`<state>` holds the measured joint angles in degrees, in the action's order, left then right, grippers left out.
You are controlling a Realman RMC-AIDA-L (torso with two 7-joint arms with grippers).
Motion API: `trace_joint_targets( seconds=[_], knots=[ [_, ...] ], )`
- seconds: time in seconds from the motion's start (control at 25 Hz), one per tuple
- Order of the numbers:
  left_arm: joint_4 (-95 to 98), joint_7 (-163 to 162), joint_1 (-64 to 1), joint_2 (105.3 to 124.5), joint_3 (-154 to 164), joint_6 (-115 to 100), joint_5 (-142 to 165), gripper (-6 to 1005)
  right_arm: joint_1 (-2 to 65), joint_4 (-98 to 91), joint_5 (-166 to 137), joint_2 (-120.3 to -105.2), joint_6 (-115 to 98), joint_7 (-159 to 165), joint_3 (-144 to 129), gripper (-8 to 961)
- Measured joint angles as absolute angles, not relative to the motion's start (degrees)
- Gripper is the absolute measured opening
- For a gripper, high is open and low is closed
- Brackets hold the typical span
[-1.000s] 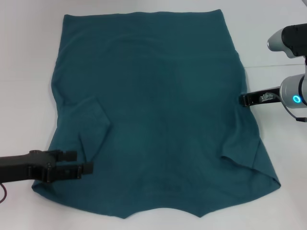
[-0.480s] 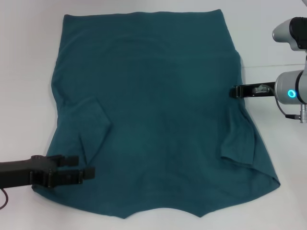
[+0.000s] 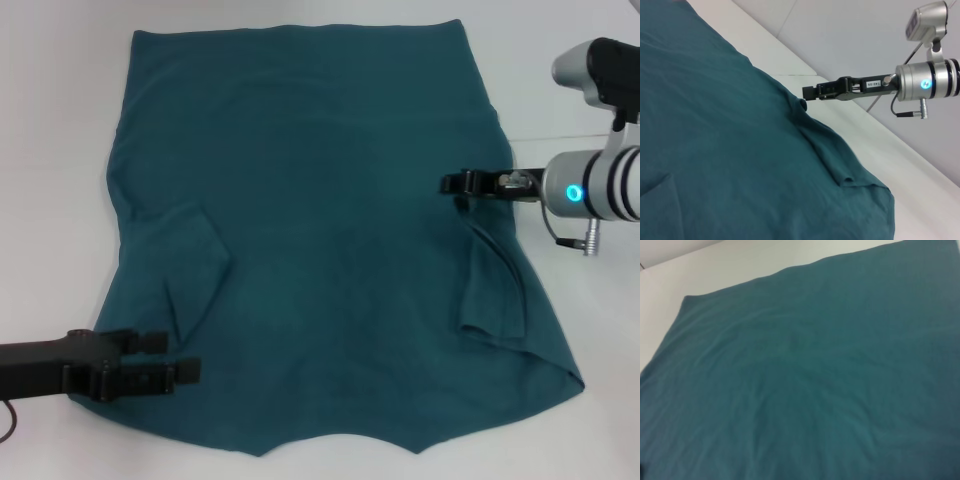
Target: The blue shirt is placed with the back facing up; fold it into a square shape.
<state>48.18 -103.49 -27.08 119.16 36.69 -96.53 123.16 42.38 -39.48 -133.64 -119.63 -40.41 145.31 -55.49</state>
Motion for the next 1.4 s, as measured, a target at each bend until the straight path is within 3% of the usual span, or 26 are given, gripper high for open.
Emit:
trace_joint_targets(
  seconds=[0.4,0.64,0.92,1.12,1.4],
  knots=[
    [48.15,-103.05,-27.41,118.83,36.74,-96.26,123.22,877,45.28,-36.29,-133.67,-119.63,-38.08,142.08,-55.62,549],
    [48.10,-102.84,-27.52,118.82,36.73,-96.03,123.23,877,43.49,-42.18,-133.92,-118.77,-42.61,139.97,-55.55,790],
    [48.33,-103.13,-27.62,118.82,36.51,-96.01,123.22,877,41.22,-59.82,-146.10,-117.24,-61.38,148.76,-55.28,833],
    [48.41,-103.19,-27.66,118.73,36.31,-95.94,123.22,876,42.16,-69.78,-163.26,-117.53,-74.69,153.68,-55.45,828],
    [48.22,-103.24,-28.49,118.40,36.40,-95.51,123.22,876,42.43,-69.17,-167.63,-117.36,-80.67,152.03,-57.21,826]
  ],
)
